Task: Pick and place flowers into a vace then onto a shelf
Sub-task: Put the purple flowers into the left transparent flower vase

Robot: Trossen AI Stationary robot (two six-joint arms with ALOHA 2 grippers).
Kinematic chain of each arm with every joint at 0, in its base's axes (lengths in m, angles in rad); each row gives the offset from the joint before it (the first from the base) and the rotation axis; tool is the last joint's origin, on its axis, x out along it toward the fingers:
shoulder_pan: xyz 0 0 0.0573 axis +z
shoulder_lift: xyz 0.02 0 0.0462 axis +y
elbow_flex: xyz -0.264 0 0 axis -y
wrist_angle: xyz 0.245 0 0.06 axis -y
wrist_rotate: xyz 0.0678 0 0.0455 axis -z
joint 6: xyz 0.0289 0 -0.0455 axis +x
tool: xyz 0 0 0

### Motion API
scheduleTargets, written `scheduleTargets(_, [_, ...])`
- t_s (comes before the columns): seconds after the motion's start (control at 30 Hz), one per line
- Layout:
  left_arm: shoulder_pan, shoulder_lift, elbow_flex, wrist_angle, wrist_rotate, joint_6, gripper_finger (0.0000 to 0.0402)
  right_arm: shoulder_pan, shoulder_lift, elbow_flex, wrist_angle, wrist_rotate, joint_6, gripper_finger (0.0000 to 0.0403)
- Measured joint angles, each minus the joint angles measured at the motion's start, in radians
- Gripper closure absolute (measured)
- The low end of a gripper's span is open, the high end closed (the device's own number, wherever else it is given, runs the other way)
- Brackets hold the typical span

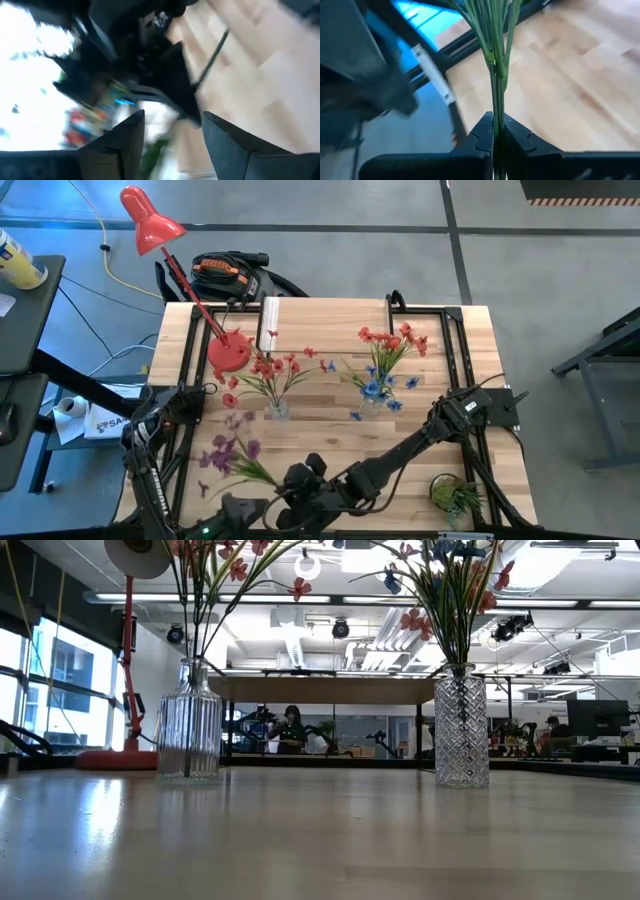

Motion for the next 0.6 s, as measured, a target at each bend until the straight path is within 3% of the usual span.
scheduleTargets(0.2, [0.002,-0.026,0.000,-0.001,0.233,-0.626,0.0171,0.026,0.000,0.000,-0.029,0.210,0.027,0.0393])
scheduleTargets(0.33, [0.001,-0.026,0.000,0.000,0.409,-0.996,0.0193,0.034,0.000,0.000,-0.010,0.239,0.000,0.0397])
scheduleTargets(0.43, [-0.013,-0.026,-0.009,-0.001,0.377,-1.199,0.0216,0.032,0.000,0.000,0.030,0.198,-0.077,0.0396])
scheduleTargets(0.6, [-0.041,-0.042,-0.013,0.000,0.157,-1.510,0.0263,0.038,0.000,0.000,0.057,0.173,-0.161,0.0393])
